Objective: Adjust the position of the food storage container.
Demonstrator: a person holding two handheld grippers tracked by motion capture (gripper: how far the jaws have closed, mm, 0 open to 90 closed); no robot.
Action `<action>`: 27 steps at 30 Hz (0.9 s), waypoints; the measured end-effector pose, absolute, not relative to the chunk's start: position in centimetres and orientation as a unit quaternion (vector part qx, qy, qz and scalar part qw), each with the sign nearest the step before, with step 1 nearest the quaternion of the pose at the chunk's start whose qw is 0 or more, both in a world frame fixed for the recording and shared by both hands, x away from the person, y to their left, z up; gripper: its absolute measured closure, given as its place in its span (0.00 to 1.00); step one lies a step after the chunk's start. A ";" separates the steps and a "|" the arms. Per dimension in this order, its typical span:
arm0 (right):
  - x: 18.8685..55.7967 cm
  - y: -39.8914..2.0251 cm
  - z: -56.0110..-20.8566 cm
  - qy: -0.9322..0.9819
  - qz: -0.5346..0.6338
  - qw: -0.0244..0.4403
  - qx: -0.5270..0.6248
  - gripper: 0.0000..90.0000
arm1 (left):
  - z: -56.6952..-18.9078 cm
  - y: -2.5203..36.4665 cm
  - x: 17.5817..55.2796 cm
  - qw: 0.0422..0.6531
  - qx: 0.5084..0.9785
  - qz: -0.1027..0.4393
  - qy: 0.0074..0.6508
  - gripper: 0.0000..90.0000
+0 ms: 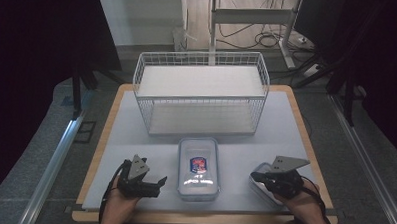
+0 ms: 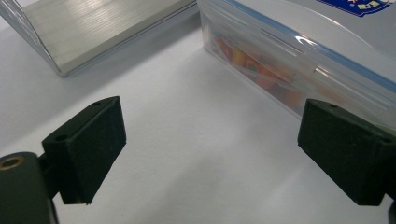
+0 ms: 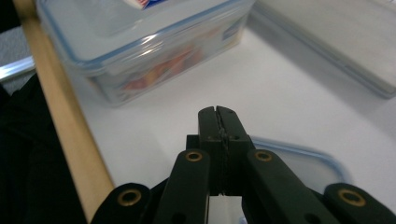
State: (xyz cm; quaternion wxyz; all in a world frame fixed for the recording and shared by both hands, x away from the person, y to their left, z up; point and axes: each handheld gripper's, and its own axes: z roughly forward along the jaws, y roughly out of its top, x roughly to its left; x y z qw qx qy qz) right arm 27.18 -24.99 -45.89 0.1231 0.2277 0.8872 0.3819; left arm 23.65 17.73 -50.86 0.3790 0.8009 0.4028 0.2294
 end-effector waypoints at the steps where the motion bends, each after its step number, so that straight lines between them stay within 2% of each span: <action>1: 26.9 -24.8 -46.0 0.890 0.377 0.121 0.225 1.00 | -50.9 17.7 23.7 0.380 0.801 0.228 0.402 0.09; 7: 26.0 -23.8 -47.4 0.907 0.343 0.099 0.223 1.00 | -51.0 17.5 23.7 0.375 0.805 0.227 0.400 0.09; 10: 26.2 -23.8 -47.9 0.912 0.324 0.101 0.230 1.00 | -51.1 17.4 23.7 0.370 0.809 0.226 0.397 0.09; 13: 26.6 -24.1 -48.1 0.911 0.331 0.082 0.233 1.00 | -51.2 17.3 23.7 0.367 0.812 0.225 0.394 0.09; 27: 28.4 -26.7 -48.0 0.900 0.324 0.109 0.272 1.00 | -51.4 17.1 23.7 0.358 0.819 0.224 0.388 0.09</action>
